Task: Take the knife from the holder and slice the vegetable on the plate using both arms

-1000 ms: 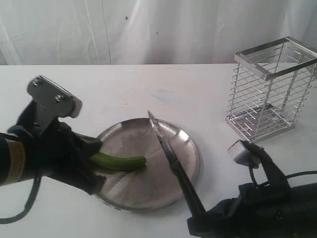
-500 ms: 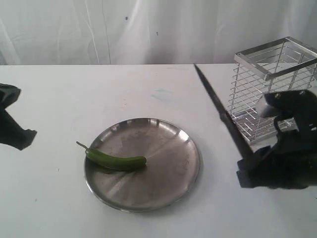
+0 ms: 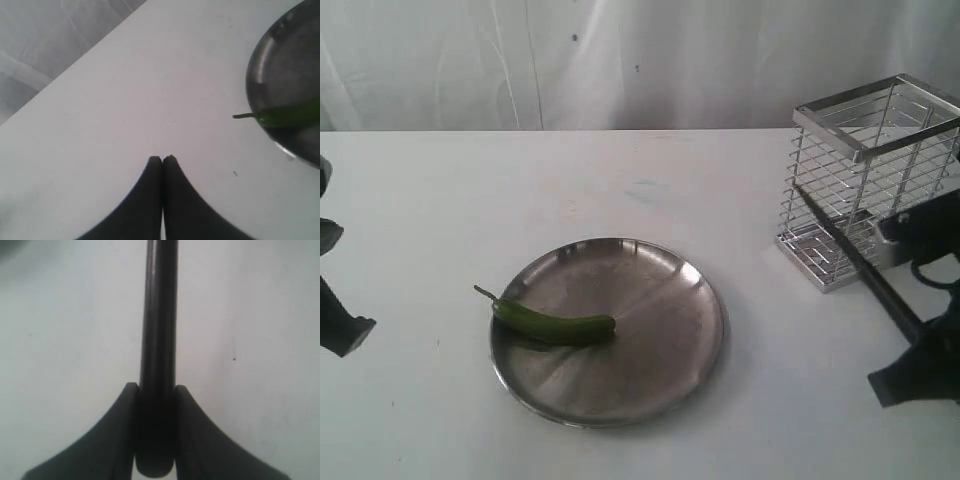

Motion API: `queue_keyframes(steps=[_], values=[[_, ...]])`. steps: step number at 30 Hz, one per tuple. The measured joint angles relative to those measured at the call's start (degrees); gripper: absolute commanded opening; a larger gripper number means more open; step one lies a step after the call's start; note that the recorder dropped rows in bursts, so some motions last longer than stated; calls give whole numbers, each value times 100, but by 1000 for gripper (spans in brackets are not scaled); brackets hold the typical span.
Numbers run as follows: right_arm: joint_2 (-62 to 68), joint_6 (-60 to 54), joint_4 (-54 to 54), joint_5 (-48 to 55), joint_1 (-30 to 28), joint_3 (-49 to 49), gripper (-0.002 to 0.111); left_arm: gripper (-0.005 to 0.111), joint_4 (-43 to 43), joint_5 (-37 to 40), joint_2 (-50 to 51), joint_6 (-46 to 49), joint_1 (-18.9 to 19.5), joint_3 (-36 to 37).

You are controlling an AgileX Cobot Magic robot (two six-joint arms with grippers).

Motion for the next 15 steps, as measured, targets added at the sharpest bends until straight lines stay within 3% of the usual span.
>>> queue_keyframes(steps=[5, 11, 15], values=[[0, 360, 212, 335, 755, 0, 0, 0, 134, -472, 57, -119, 0, 26], [643, 1001, 770, 130, 1952, -135, 0, 0, 981, -1275, 501, -437, 0, 26], [1734, 1436, 705, 109, 2518, -677, 0, 0, 2087, -1283, 1090, -1674, 31, 26]])
